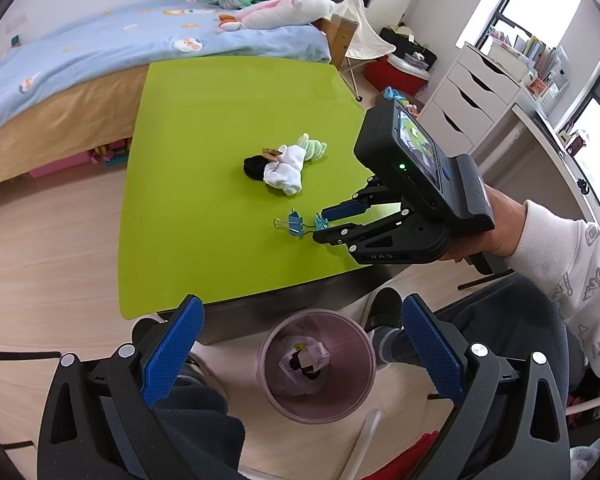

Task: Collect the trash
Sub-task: 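Grasp a blue binder clip on the table with the right tool, then grasp the other blue binder clip with the left tool while the right tool holds its clip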

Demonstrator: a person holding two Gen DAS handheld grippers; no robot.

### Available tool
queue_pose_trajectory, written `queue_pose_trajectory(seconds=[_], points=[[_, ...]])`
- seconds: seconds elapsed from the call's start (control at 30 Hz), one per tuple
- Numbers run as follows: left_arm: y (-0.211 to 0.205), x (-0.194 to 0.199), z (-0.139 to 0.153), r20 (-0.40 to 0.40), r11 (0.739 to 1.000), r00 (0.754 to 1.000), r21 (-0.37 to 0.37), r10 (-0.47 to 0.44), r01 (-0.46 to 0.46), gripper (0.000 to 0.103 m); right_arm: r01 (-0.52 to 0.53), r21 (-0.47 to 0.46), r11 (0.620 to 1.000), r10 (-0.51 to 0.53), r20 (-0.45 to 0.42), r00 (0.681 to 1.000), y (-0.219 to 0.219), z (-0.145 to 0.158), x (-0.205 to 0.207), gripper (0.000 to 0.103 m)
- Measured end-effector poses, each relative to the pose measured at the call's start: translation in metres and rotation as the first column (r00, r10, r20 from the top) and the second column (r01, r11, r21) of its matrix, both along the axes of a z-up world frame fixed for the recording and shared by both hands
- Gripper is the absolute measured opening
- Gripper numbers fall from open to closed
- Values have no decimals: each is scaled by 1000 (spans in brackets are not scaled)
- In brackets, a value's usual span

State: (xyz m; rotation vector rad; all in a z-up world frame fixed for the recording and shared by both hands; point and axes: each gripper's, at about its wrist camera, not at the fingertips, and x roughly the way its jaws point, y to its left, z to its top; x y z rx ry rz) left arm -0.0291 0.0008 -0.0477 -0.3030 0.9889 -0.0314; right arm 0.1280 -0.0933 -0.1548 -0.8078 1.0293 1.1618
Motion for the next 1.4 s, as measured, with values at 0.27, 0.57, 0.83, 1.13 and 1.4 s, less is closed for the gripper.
queue_pose_trajectory(seconds=[0.27, 0.57, 0.83, 1.13, 1.4], points=[[-1, 10, 1, 1, 1000, 1000, 11, -8, 8, 95, 122, 73, 990, -121, -22, 992, -21, 17, 5, 28], [-2, 36, -3, -9, 999, 999, 14, -34, 34, 95, 333, 113, 936, -321, -111, 940, -52, 34, 7, 28], [-2, 73, -22, -60, 998, 997, 32, -48, 50, 95, 446, 129, 886, -429, -137, 893, -81, 46, 4, 28], [3, 113, -57, -135, 999, 991, 29, -25, 29, 95, 491, 130, 861, -475, -137, 869, -99, 49, 3, 28], [-6, 132, -77, -164, 999, 986, 48, -13, 21, 79, 501, 135, 855, -482, -148, 864, -104, 48, 3, 28]])
